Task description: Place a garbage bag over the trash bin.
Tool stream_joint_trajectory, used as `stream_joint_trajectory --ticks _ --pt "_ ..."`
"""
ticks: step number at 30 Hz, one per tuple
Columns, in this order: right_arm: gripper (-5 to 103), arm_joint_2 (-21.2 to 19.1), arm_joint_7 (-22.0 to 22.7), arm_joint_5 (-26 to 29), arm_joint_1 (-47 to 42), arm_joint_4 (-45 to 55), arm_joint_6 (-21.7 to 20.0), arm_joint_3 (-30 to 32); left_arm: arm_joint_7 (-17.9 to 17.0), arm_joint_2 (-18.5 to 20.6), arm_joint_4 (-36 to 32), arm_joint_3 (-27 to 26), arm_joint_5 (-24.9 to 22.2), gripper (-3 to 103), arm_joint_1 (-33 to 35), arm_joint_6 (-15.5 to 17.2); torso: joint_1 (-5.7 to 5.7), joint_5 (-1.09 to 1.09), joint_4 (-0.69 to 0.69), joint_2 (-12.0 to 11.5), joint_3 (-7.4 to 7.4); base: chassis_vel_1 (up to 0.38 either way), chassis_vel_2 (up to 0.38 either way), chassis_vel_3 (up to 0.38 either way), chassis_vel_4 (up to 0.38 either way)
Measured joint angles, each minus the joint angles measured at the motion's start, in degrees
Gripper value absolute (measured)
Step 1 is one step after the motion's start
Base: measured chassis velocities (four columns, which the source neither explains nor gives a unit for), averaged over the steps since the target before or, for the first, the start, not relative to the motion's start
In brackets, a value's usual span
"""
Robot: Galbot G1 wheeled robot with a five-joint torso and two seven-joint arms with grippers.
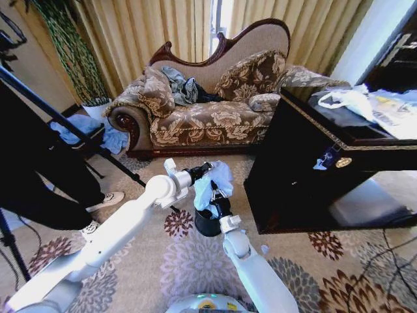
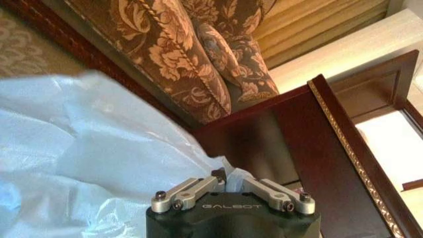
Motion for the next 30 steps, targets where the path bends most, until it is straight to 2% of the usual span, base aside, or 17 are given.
stream_joint_trajectory --ticks 4,5,6,9,11,14,17,27,30 --pt "0 0.0 1.5 -1.4 0.1 -0.1 -0.4 0.9 0.0 0.1 -0.1 -0.2 0.0 0 0.2 0.0 0.0 0.01 0.0 0.0 0.0 0.0 0.0 0.0 0.0" --pt "0 -0.5 2.3 -4.9 -0.5 0.7 -0.6 2.9 0.2 0.3 0.1 -0.7 0.0 0 0.3 0.1 0.0 0.01 -0.01 0.0 0.0 0.0 0.0 0.0 0.0" --pt "0 -0.9 1.9 -5.5 -0.9 1.4 -0.6 3.2 0.2 0.3 0.3 -0.8 0.1 0 0.2 0.1 0.0 0.0 -0.01 0.0 0.0 0.0 0.0 0.0 0.0" --pt "0 -1.9 0.4 -2.9 -2.2 4.5 -0.9 2.0 0.7 0.2 1.1 -0.9 0.2 0 -0.5 0.4 0.0 0.0 -0.03 0.0 0.0 0.0 0.0 0.0 0.0" --pt "0 -1.7 -1.0 0.7 -2.5 5.4 -1.2 0.2 0.7 -0.1 1.4 -0.8 0.2 0 -1.1 0.5 0.0 0.01 -0.02 0.0 0.0 0.0 0.0 0.0 0.0" --pt "0 0.1 -3.4 5.7 -1.8 4.0 -2.0 -2.7 0.6 -0.2 1.0 0.0 0.1 0 -1.7 0.4 0.0 0.01 -0.01 0.0 0.0 0.0 0.0 0.0 0.0" --pt "0 2.1 -3.9 7.4 -0.2 1.1 -2.9 -3.2 0.6 0.1 0.3 0.4 -0.1 0 -1.5 0.3 0.0 0.01 -0.01 0.0 0.0 0.0 0.0 0.0 0.0" --pt "0 4.9 -2.3 7.6 4.6 -5.2 -3.8 0.4 0.6 1.4 -1.9 0.2 -0.9 0 0.5 0.3 0.01 0.01 -0.01 0.0 0.0 0.0 0.0 0.0 0.0" --pt "0 5.8 0.0 5.9 5.5 -6.6 -2.9 2.0 0.5 1.8 -2.6 -0.6 -1.0 0 1.2 0.3 0.01 0.01 0.0 0.0 0.0 0.0 0.0 0.0 0.0"
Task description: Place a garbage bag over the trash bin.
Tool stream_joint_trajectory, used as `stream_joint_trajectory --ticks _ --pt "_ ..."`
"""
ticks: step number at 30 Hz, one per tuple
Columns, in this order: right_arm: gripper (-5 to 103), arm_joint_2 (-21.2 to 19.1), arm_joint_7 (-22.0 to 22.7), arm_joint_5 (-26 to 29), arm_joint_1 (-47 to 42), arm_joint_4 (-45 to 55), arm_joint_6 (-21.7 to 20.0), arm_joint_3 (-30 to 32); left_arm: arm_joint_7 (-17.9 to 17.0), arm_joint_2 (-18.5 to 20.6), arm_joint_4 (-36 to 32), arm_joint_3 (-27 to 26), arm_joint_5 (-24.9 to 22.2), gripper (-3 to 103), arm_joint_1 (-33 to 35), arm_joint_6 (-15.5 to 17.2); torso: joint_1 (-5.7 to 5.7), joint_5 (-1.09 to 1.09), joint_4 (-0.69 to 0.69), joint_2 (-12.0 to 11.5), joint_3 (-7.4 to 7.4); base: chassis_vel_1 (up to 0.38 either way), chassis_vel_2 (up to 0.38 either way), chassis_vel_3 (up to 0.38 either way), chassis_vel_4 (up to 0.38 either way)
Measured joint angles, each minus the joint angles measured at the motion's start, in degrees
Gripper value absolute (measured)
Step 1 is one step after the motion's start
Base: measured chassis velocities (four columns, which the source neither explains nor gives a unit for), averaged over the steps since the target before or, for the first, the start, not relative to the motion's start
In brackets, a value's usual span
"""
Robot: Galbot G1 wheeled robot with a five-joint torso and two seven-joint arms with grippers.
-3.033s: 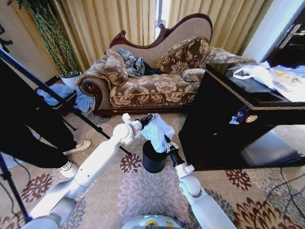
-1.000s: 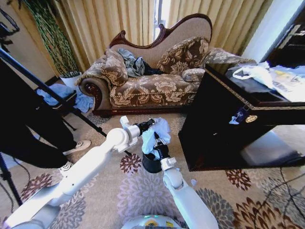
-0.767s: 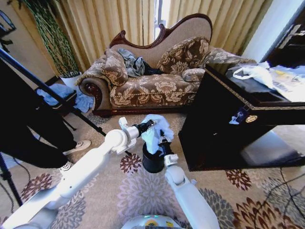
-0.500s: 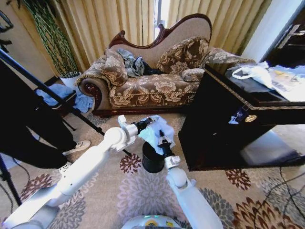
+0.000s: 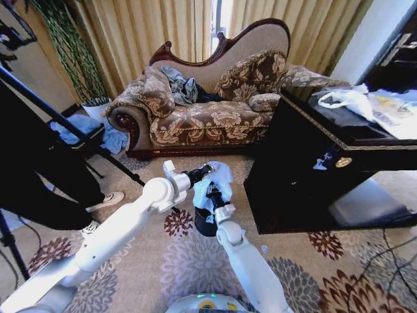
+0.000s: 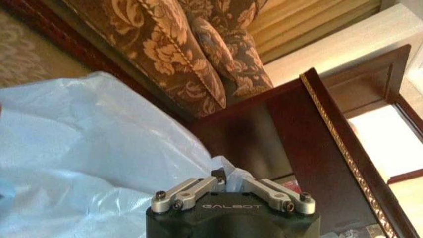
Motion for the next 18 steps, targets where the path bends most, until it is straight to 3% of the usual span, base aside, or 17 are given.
stream_joint_trajectory --ticks 4,9,14,18 --pt "0 0.1 1.4 1.1 -1.9 2.5 0.4 3.7 0.0 2.7 -1.4 -2.4 -1.4 0 0.8 0.2 0.0 -0.02 -0.03 0.0 0.0 0.0 0.0 0.0 0.0" --pt "0 2.2 -0.1 7.2 -3.3 5.3 1.9 -0.8 1.3 6.1 -2.1 -2.6 -3.5 0 0.5 0.9 -0.01 0.0 0.01 0.0 0.0 0.0 0.0 0.0 0.0" --pt "0 5.5 -0.8 7.1 0.7 -1.6 4.8 -0.8 1.3 6.9 -4.0 -2.6 -3.7 0 2.1 1.0 -0.01 -0.01 0.01 0.0 0.0 0.0 0.0 0.0 0.0" --pt "0 5.7 -1.0 4.5 3.8 -5.5 6.4 0.3 1.3 7.6 -5.3 -3.6 -3.6 0 4.1 1.0 -0.01 -0.01 -0.01 0.0 0.0 0.0 0.0 0.0 0.0"
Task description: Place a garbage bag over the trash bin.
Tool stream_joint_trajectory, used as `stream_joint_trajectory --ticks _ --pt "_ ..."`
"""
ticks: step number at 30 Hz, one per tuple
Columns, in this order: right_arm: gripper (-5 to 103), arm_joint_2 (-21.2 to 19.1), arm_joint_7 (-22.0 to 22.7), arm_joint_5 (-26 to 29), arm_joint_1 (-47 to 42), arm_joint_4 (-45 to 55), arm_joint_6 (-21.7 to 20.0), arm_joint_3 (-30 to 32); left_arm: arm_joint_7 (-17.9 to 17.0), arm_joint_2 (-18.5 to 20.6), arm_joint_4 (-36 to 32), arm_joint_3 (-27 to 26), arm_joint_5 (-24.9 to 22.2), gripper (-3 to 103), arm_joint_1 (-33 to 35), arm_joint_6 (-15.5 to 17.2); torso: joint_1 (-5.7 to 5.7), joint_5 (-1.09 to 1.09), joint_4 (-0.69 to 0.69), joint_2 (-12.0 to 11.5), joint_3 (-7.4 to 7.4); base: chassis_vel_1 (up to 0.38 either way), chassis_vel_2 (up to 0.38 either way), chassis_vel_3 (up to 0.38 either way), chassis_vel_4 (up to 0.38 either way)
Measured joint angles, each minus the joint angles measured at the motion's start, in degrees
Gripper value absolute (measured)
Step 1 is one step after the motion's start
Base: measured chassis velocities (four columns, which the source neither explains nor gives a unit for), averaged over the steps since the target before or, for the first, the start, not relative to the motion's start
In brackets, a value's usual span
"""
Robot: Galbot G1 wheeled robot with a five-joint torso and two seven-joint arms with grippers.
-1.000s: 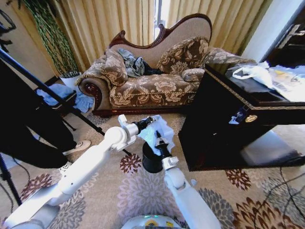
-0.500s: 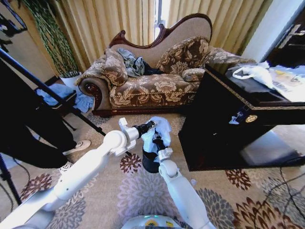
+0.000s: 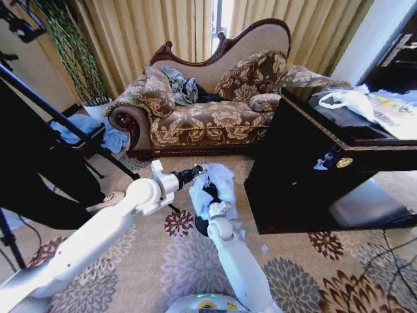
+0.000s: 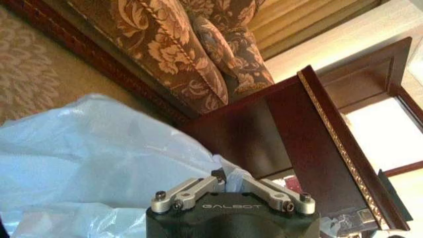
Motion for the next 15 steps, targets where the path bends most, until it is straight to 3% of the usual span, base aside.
stream_joint_trajectory --ticks 7,9,10,12,15 --pt "0 0.0 -0.6 -4.2 2.4 -3.0 3.2 1.3 0.1 0.4 -1.6 -1.4 0.3 0 2.3 -0.1 0.0 0.0 0.01 0.0 0.0 0.0 0.0 0.0 0.0" --pt "0 0.0 -0.6 -5.8 3.0 -4.1 5.5 1.9 0.2 0.3 -2.0 -2.0 0.7 0 3.3 -0.2 0.0 0.0 0.0 0.0 0.0 0.0 0.0 0.0 0.0" --pt "0 -0.1 -0.1 -7.3 3.8 -5.9 9.7 2.8 0.5 0.4 -2.4 -2.6 1.2 0 4.1 -0.3 0.0 0.0 0.01 0.0 0.0 0.0 0.0 0.0 0.0" --pt "0 -0.1 0.1 -8.3 4.0 -6.6 10.9 3.3 0.6 0.5 -2.5 -2.7 1.3 0 4.3 -0.3 0.0 0.0 0.01 0.0 0.0 0.0 0.0 0.0 0.0" --pt "0 -0.1 2.9 -16.7 4.1 -8.1 12.5 5.4 2.7 1.1 -2.7 -2.8 3.6 0 4.8 -0.2 0.0 0.01 0.0 0.0 0.0 0.0 0.0 0.0 0.0"
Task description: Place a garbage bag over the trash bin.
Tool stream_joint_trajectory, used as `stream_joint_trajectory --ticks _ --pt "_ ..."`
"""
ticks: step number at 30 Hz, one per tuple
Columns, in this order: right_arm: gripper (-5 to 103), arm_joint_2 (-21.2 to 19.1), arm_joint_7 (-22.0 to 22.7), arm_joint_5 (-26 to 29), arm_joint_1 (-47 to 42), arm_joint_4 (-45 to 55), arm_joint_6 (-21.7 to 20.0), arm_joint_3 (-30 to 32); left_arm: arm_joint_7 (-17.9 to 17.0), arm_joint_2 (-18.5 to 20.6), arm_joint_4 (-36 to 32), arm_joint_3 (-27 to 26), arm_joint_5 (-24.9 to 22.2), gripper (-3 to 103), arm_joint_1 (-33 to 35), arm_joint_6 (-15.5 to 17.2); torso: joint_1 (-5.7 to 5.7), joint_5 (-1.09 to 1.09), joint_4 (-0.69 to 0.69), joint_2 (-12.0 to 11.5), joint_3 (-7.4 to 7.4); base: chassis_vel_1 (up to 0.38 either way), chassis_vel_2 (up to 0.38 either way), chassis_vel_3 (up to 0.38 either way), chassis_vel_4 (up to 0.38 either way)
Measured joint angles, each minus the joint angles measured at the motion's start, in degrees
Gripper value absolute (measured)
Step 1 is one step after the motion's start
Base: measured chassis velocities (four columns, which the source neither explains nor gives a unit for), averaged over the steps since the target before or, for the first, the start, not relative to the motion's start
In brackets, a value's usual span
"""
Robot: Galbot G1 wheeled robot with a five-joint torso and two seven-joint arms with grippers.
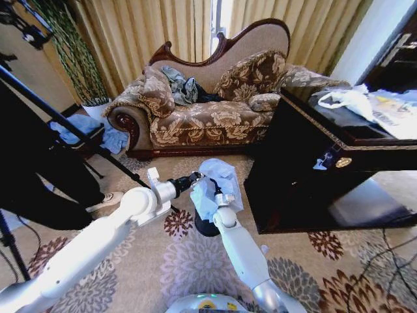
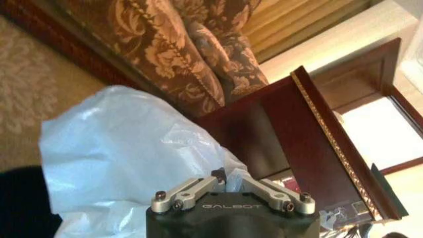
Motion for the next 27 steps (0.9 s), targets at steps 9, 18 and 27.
stream_joint_trajectory --ticks 9,18,27 --pt "0 -1.2 10.5 -17.7 -1.8 2.7 -5.5 4.4 1.2 -1.3 -1.2 -2.3 1.7 0 4.6 -0.8 0.0 0.01 0.01 0.0 0.0 0.0 0.0 0.0 0.0" --pt "0 -6.4 11.0 -22.8 -2.8 5.3 -8.7 5.8 2.2 -2.2 -4.0 -5.7 3.1 0 10.5 -2.6 0.0 0.01 0.0 0.0 0.0 0.0 0.0 0.0 0.0" --pt "0 -15.9 8.0 -23.7 -6.0 11.4 -12.5 1.1 2.5 -4.3 -6.5 -11.9 4.3 0 17.6 -4.3 -0.01 0.02 0.0 0.0 -0.01 0.0 0.0 0.0 0.0"
